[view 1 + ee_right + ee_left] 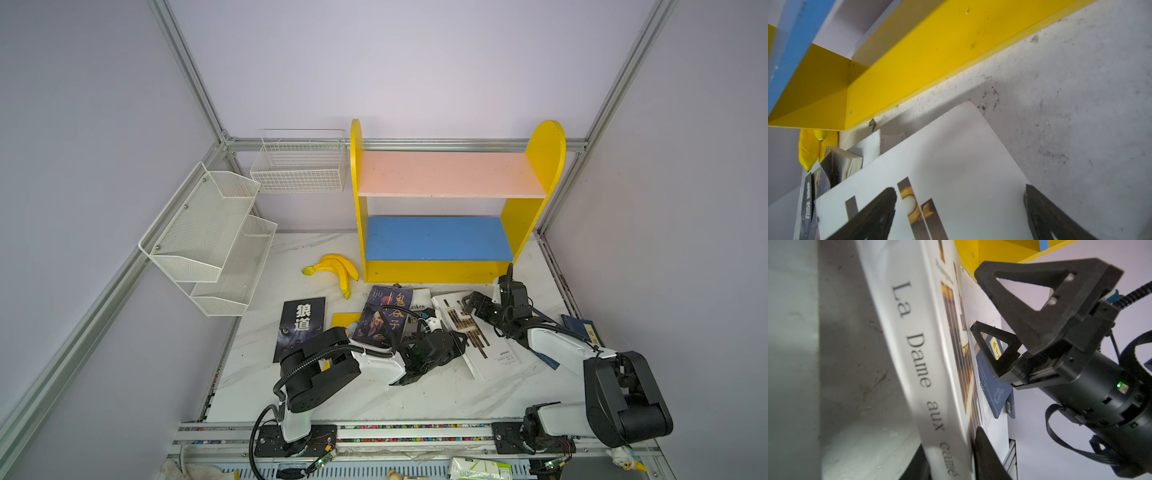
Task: Stacking books/files
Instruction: Pick up the book from the middle-right of the table.
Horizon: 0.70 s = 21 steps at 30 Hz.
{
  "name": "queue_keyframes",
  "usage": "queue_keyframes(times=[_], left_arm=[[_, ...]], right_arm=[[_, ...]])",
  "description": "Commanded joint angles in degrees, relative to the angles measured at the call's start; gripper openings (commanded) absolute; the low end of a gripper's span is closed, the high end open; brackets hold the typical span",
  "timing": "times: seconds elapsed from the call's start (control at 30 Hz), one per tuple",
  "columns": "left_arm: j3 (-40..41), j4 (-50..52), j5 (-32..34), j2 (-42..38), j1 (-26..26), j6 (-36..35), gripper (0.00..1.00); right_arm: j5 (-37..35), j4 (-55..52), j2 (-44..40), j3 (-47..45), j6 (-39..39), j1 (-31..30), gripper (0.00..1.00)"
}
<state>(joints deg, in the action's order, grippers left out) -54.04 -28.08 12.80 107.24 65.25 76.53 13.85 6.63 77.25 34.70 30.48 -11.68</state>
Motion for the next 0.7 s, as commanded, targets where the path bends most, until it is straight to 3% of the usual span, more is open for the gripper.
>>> queue_keyframes(times=[0.0,0.3,0.67], left_arm=[[-0.46,-5.63,0.03,-1.29,-0.17,0.09,0.27],[3.81,-5.85,-0.18,-7.42,-0.24,1.03,0.24],[8.80,2.21,2.92,-24.63,-0.13,-1.72,0.24]], right_arm=[[0.26,-0.47,-2.81,-0.04,1.14,-0.26,0.97],[0.56,-6.14,-11.87,6.43,0.71,-0.19,0.97],[-0.66,-13.57,-21.94,15.23,0.43,-0.18,0.97]])
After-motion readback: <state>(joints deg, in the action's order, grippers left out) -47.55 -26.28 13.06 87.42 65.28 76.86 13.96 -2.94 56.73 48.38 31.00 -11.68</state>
